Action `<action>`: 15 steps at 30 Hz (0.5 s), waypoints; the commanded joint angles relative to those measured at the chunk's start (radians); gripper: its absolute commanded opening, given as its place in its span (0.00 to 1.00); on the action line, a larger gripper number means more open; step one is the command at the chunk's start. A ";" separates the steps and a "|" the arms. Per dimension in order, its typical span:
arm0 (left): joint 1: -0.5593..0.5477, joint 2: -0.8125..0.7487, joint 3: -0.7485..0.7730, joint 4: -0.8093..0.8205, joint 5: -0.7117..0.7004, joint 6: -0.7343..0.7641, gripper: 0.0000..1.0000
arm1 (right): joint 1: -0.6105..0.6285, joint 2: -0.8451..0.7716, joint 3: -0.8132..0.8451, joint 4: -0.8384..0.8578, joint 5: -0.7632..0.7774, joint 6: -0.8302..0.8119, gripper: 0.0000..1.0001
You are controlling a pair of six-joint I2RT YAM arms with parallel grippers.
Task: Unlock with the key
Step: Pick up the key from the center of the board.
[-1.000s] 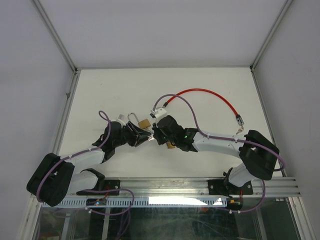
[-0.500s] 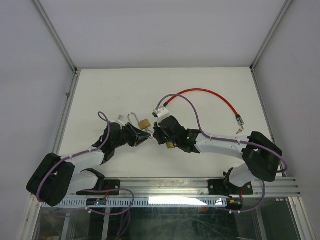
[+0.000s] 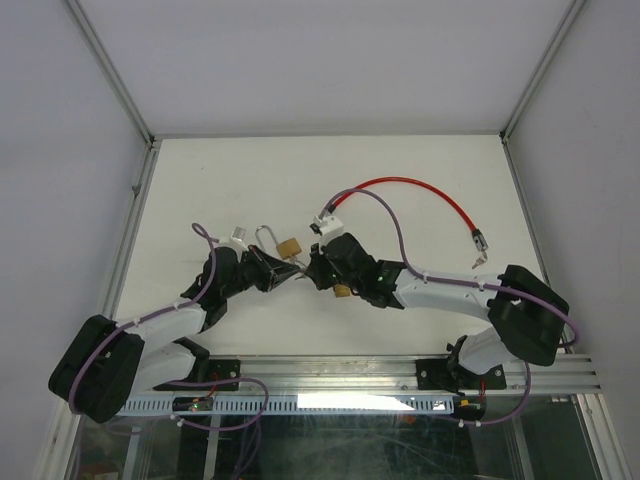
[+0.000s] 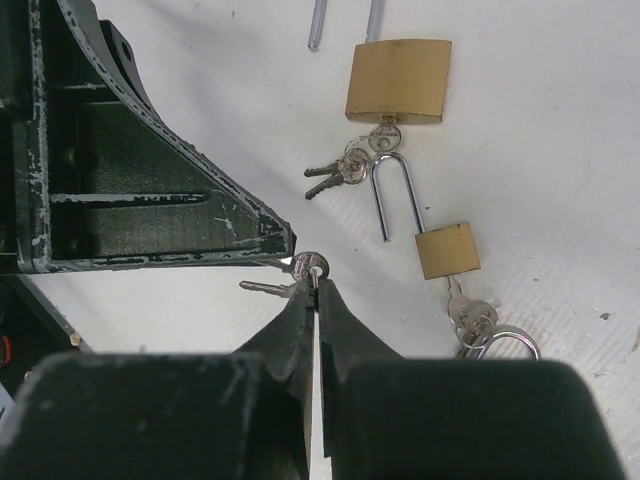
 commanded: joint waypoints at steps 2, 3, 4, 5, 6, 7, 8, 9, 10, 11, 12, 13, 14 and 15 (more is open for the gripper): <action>-0.009 -0.064 -0.001 0.046 -0.006 0.053 0.00 | -0.009 -0.060 -0.026 0.092 -0.021 0.037 0.00; -0.010 -0.073 0.006 0.037 -0.013 0.070 0.00 | -0.009 -0.065 -0.034 0.097 -0.021 0.033 0.00; -0.009 -0.084 0.012 0.024 -0.020 0.091 0.00 | -0.011 -0.073 -0.046 0.104 -0.021 0.027 0.00; -0.009 -0.095 0.022 0.008 -0.028 0.114 0.00 | -0.010 -0.081 -0.059 0.117 -0.021 0.018 0.02; -0.008 -0.112 0.033 -0.012 -0.037 0.142 0.00 | -0.011 -0.094 -0.075 0.131 -0.022 0.005 0.06; -0.009 -0.126 0.047 -0.040 -0.046 0.170 0.00 | -0.011 -0.108 -0.092 0.149 -0.025 -0.012 0.12; -0.009 -0.139 0.062 -0.069 -0.053 0.214 0.00 | -0.011 -0.123 -0.107 0.167 -0.028 -0.034 0.19; -0.009 -0.152 0.078 -0.100 -0.058 0.249 0.00 | -0.011 -0.140 -0.122 0.185 -0.031 -0.060 0.24; -0.009 -0.163 0.101 -0.141 -0.063 0.284 0.00 | -0.011 -0.156 -0.138 0.205 -0.032 -0.091 0.29; -0.009 -0.173 0.124 -0.175 -0.067 0.317 0.00 | -0.012 -0.174 -0.154 0.225 -0.030 -0.123 0.33; -0.009 -0.181 0.147 -0.214 -0.070 0.351 0.00 | -0.012 -0.192 -0.173 0.252 -0.026 -0.156 0.37; -0.008 -0.186 0.170 -0.248 -0.072 0.380 0.00 | -0.011 -0.212 -0.189 0.277 -0.024 -0.192 0.41; -0.008 -0.190 0.194 -0.282 -0.072 0.400 0.00 | -0.012 -0.232 -0.207 0.307 -0.022 -0.225 0.45; -0.008 -0.190 0.220 -0.316 -0.070 0.436 0.00 | -0.012 -0.251 -0.223 0.337 -0.021 -0.259 0.50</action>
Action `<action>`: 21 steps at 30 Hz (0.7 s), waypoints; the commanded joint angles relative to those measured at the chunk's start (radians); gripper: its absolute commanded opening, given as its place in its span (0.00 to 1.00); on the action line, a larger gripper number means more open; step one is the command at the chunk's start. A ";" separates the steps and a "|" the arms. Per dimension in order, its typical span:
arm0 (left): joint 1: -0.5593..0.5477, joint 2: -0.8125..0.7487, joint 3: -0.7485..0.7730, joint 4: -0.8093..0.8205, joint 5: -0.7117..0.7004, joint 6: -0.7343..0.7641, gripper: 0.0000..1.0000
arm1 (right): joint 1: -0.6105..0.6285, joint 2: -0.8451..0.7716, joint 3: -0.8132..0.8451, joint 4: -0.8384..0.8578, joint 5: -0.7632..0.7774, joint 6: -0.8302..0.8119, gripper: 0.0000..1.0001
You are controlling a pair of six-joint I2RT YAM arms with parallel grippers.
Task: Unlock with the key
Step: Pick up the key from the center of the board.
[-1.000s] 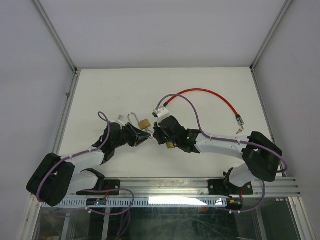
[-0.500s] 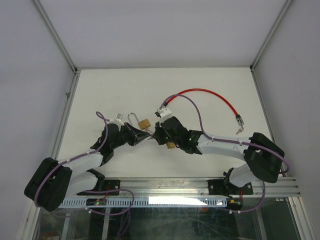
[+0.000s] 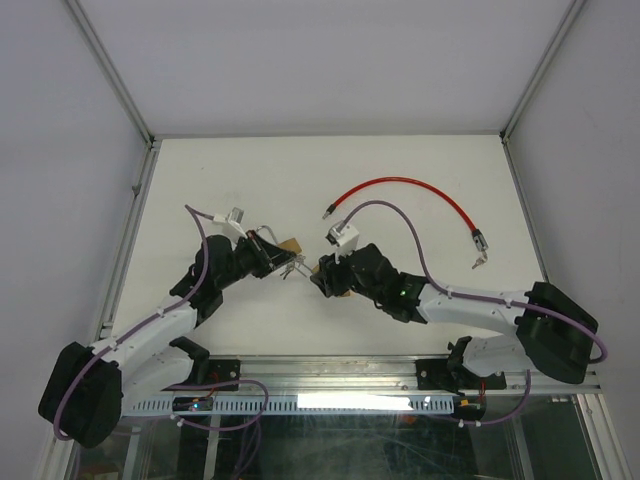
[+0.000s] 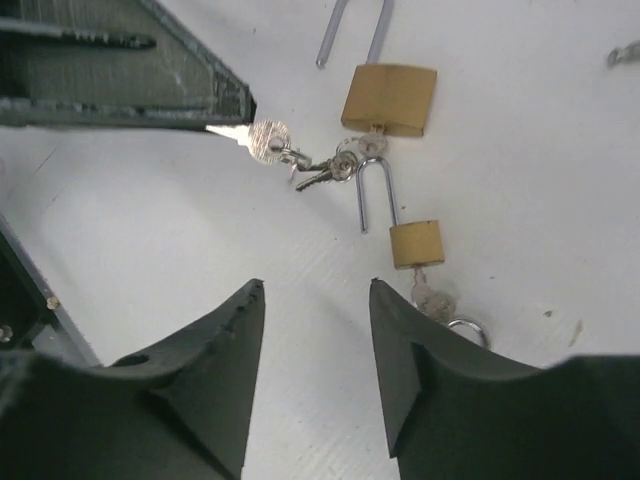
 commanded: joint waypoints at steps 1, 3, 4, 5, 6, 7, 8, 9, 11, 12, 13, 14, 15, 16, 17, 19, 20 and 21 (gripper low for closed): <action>-0.008 -0.030 0.144 -0.173 -0.021 0.197 0.00 | -0.002 -0.109 -0.054 0.232 0.005 -0.196 0.57; -0.009 -0.018 0.206 -0.256 -0.014 0.225 0.00 | -0.003 -0.132 -0.086 0.300 -0.013 -0.289 0.59; -0.009 -0.012 0.235 -0.300 -0.011 0.235 0.00 | -0.002 -0.143 -0.099 0.325 -0.024 -0.341 0.60; -0.010 -0.005 0.267 -0.347 -0.012 0.242 0.00 | -0.003 -0.150 -0.110 0.354 -0.037 -0.383 0.61; -0.011 0.002 0.293 -0.390 -0.015 0.246 0.00 | -0.003 -0.157 -0.122 0.383 -0.052 -0.421 0.62; -0.012 0.011 0.321 -0.432 -0.021 0.251 0.00 | -0.003 -0.162 -0.144 0.420 -0.069 -0.464 0.64; -0.014 0.018 0.346 -0.475 -0.026 0.253 0.00 | -0.002 -0.165 -0.162 0.464 -0.085 -0.534 0.64; -0.016 0.029 0.375 -0.511 -0.033 0.253 0.00 | -0.003 -0.163 -0.182 0.509 -0.103 -0.576 0.64; -0.025 0.054 0.415 -0.576 -0.038 0.254 0.00 | -0.002 -0.160 -0.210 0.574 -0.132 -0.641 0.64; -0.028 0.067 0.430 -0.606 -0.041 0.253 0.00 | -0.002 -0.160 -0.217 0.590 -0.143 -0.658 0.63; -0.031 0.078 0.444 -0.630 -0.045 0.242 0.00 | -0.002 -0.157 -0.220 0.598 -0.155 -0.670 0.63; -0.034 0.087 0.452 -0.641 -0.047 0.231 0.00 | -0.002 -0.152 -0.221 0.608 -0.166 -0.685 0.62; -0.035 0.095 0.459 -0.648 -0.044 0.214 0.00 | -0.002 -0.142 -0.226 0.627 -0.175 -0.700 0.61; -0.038 0.102 0.465 -0.651 -0.041 0.197 0.00 | -0.002 -0.127 -0.234 0.667 -0.183 -0.716 0.60; -0.040 0.109 0.472 -0.655 -0.037 0.176 0.00 | -0.001 -0.111 -0.249 0.737 -0.194 -0.735 0.59; -0.045 0.120 0.485 -0.658 -0.018 0.158 0.00 | 0.001 -0.068 -0.278 0.852 -0.217 -0.772 0.56; -0.049 0.122 0.489 -0.658 -0.016 0.156 0.00 | 0.002 -0.046 -0.287 0.898 -0.222 -0.792 0.56; -0.052 0.120 0.490 -0.657 -0.018 0.155 0.00 | 0.005 -0.023 -0.286 0.925 -0.221 -0.815 0.55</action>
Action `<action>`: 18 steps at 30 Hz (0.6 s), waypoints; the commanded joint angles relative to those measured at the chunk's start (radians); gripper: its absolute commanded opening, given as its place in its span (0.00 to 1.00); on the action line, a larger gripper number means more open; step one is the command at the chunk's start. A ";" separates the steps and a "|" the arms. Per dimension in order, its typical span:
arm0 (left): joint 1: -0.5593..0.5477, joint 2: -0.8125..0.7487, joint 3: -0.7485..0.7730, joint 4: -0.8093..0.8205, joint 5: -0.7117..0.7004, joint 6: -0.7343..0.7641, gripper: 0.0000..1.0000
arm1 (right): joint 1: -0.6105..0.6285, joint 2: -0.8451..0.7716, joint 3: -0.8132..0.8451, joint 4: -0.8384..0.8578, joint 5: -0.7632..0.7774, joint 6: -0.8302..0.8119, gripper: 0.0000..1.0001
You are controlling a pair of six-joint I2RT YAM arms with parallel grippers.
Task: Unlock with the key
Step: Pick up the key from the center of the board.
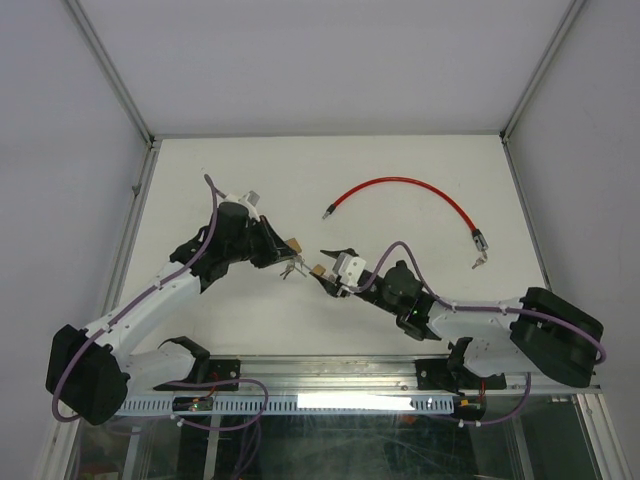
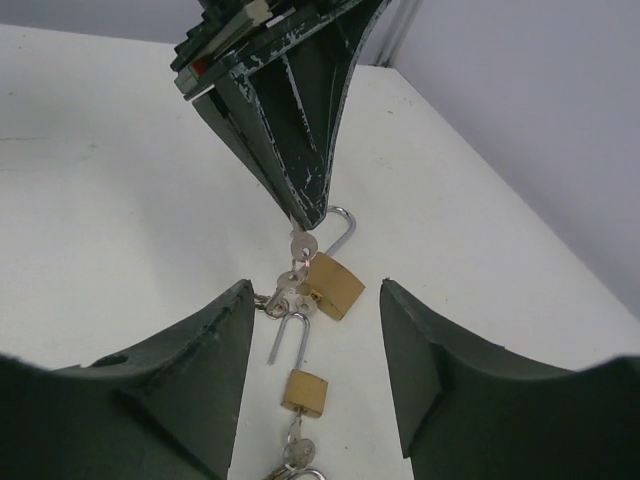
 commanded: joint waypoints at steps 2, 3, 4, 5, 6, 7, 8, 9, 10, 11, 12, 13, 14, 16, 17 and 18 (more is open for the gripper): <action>-0.022 -0.013 0.056 -0.020 0.012 -0.085 0.00 | 0.012 0.114 -0.006 0.302 -0.051 -0.166 0.54; -0.024 -0.018 0.052 -0.015 0.012 -0.093 0.00 | 0.015 0.136 0.004 0.309 -0.054 -0.180 0.53; -0.025 -0.022 0.050 -0.012 0.014 -0.101 0.00 | 0.019 0.156 0.015 0.315 -0.053 -0.190 0.52; -0.026 -0.026 0.049 -0.009 0.016 -0.108 0.00 | 0.021 0.177 0.022 0.329 -0.048 -0.198 0.52; -0.026 -0.031 0.048 -0.007 0.017 -0.113 0.00 | 0.025 0.198 0.027 0.347 -0.045 -0.209 0.50; -0.027 -0.033 0.046 -0.007 0.019 -0.116 0.00 | 0.028 0.216 0.030 0.370 -0.040 -0.217 0.49; -0.028 -0.034 0.046 -0.007 0.020 -0.120 0.00 | 0.032 0.231 0.035 0.386 -0.031 -0.227 0.48; -0.028 -0.035 0.045 -0.007 0.019 -0.124 0.00 | 0.035 0.245 0.040 0.393 -0.026 -0.237 0.47; -0.028 -0.036 0.042 -0.007 0.020 -0.129 0.00 | 0.036 0.256 0.047 0.394 -0.026 -0.244 0.47; -0.029 -0.035 0.043 -0.007 0.022 -0.133 0.00 | 0.038 0.265 0.053 0.391 -0.029 -0.245 0.46; -0.029 -0.035 0.040 -0.006 0.024 -0.136 0.00 | 0.037 0.273 0.059 0.390 -0.032 -0.247 0.45; -0.029 -0.035 0.040 -0.004 0.029 -0.138 0.00 | 0.039 0.284 0.067 0.389 -0.033 -0.249 0.43; -0.031 -0.035 0.040 -0.002 0.032 -0.140 0.00 | 0.039 0.292 0.072 0.389 -0.032 -0.251 0.42; -0.031 -0.036 0.037 0.004 0.038 -0.146 0.00 | 0.040 0.309 0.079 0.392 -0.026 -0.257 0.41; -0.032 -0.038 0.036 0.008 0.040 -0.148 0.00 | 0.040 0.317 0.084 0.394 -0.021 -0.260 0.40; -0.032 -0.039 0.034 0.010 0.042 -0.150 0.00 | 0.040 0.324 0.088 0.397 -0.017 -0.264 0.39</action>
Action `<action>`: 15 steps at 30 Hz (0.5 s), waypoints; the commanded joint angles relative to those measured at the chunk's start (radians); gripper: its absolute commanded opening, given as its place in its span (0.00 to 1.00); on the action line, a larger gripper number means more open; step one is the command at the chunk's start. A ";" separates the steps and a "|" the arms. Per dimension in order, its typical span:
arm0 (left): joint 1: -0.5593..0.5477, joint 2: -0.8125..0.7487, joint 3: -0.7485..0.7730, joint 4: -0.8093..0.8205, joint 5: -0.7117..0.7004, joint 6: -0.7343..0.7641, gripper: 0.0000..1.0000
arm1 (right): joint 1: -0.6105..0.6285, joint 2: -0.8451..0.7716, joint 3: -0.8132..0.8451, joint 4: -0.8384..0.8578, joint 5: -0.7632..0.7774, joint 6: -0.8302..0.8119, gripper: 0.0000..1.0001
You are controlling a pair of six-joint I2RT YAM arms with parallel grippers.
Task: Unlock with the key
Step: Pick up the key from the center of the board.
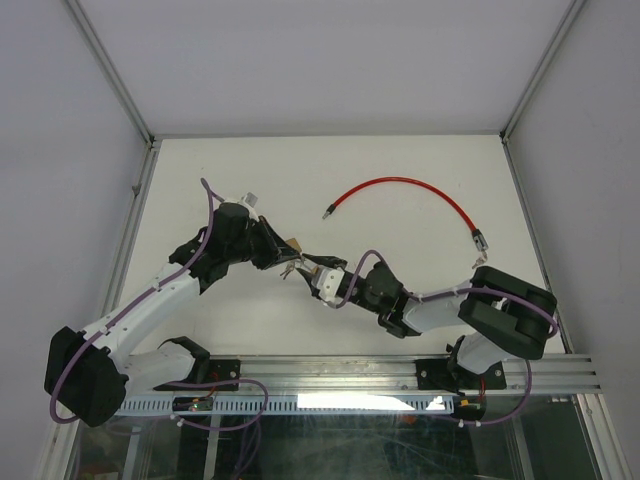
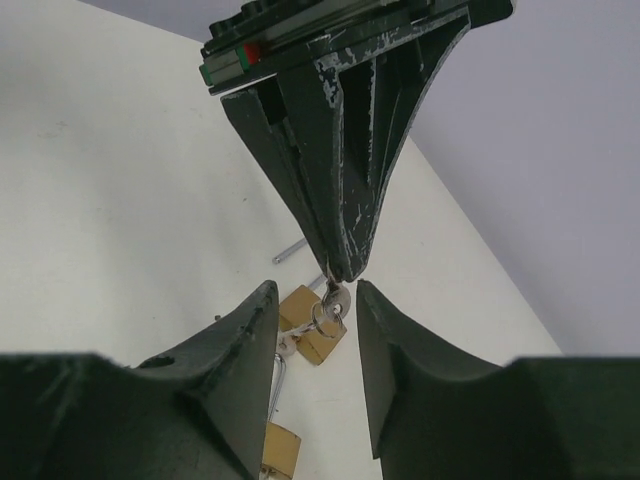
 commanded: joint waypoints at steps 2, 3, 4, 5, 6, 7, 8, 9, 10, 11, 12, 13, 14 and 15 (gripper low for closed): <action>-0.013 -0.035 0.025 0.041 0.039 -0.031 0.00 | 0.007 0.038 0.050 0.102 0.019 -0.045 0.36; -0.013 -0.036 0.024 0.043 0.040 -0.033 0.00 | 0.007 0.044 0.051 0.100 0.020 -0.045 0.35; -0.013 -0.037 0.022 0.044 0.040 -0.035 0.00 | 0.007 0.049 0.053 0.099 0.023 -0.045 0.33; -0.013 -0.040 0.019 0.047 0.040 -0.037 0.00 | 0.007 0.051 0.054 0.097 0.026 -0.045 0.33; -0.013 -0.041 0.018 0.049 0.040 -0.039 0.00 | 0.007 0.055 0.054 0.097 0.032 -0.046 0.32; -0.013 -0.042 0.016 0.051 0.041 -0.042 0.00 | 0.007 0.059 0.053 0.097 0.039 -0.049 0.31; -0.013 -0.043 0.015 0.053 0.043 -0.044 0.00 | 0.008 0.063 0.053 0.098 0.048 -0.052 0.29; -0.013 -0.044 0.015 0.054 0.044 -0.045 0.00 | 0.009 0.067 0.053 0.099 0.056 -0.056 0.28; -0.013 -0.044 0.014 0.057 0.047 -0.046 0.00 | 0.009 0.070 0.052 0.100 0.064 -0.058 0.27; -0.013 -0.044 0.013 0.057 0.049 -0.047 0.00 | 0.009 0.074 0.053 0.102 0.069 -0.061 0.25; -0.013 -0.045 0.011 0.059 0.051 -0.049 0.00 | 0.009 0.077 0.053 0.105 0.071 -0.063 0.24; -0.013 -0.045 0.011 0.060 0.051 -0.050 0.00 | 0.010 0.080 0.053 0.106 0.074 -0.064 0.24; -0.014 -0.045 0.011 0.062 0.052 -0.051 0.00 | 0.011 0.083 0.055 0.105 0.076 -0.065 0.23; -0.013 -0.046 0.010 0.062 0.052 -0.052 0.00 | 0.011 0.086 0.055 0.105 0.081 -0.069 0.22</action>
